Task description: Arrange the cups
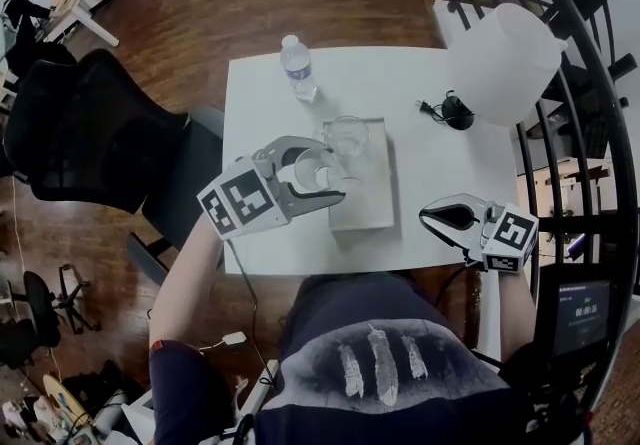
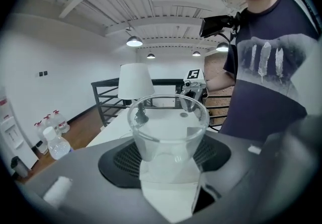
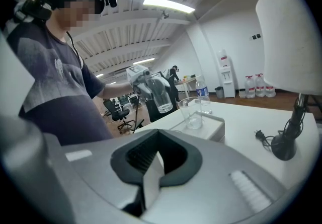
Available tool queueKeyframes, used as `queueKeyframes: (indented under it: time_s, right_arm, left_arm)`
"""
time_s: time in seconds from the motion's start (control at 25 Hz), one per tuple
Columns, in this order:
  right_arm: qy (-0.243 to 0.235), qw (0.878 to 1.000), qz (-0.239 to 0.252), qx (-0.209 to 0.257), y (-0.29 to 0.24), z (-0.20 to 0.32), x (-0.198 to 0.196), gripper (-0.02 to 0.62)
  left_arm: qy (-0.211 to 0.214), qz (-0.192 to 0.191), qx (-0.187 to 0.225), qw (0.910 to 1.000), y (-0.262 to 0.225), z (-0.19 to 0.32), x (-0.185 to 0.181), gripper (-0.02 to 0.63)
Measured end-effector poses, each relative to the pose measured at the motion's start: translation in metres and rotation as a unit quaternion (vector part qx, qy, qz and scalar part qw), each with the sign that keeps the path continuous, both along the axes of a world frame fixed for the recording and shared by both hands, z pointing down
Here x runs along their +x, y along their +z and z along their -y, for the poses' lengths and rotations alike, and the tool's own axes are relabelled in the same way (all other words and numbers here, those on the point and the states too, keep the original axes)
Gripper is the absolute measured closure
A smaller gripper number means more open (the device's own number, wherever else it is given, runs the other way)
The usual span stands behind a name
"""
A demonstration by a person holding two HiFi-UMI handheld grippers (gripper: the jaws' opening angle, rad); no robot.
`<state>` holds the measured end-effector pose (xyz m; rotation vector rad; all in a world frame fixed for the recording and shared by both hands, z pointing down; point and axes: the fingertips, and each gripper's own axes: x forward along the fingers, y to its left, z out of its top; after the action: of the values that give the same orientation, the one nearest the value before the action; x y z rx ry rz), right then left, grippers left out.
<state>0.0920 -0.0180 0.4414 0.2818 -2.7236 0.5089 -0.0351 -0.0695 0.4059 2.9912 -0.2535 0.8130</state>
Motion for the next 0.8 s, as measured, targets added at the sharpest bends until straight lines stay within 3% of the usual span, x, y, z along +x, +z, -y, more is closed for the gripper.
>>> queueKeyframes:
  time_s: [0.32, 0.8]
  right_arm:
    - [0.012, 1.0, 0.0, -0.004, -0.002, -0.003, 0.012, 0.591]
    - [0.014, 1.0, -0.004, -0.006, 0.002, -0.006, 0.018, 0.591]
  left_arm:
    - [0.041, 0.002, -0.041, 0.9983, 0.041, -0.021, 0.042, 0.313]
    - [0.038, 0.024, -0.055, 0.9975, 0.095, -0.029, 0.053, 0.311]
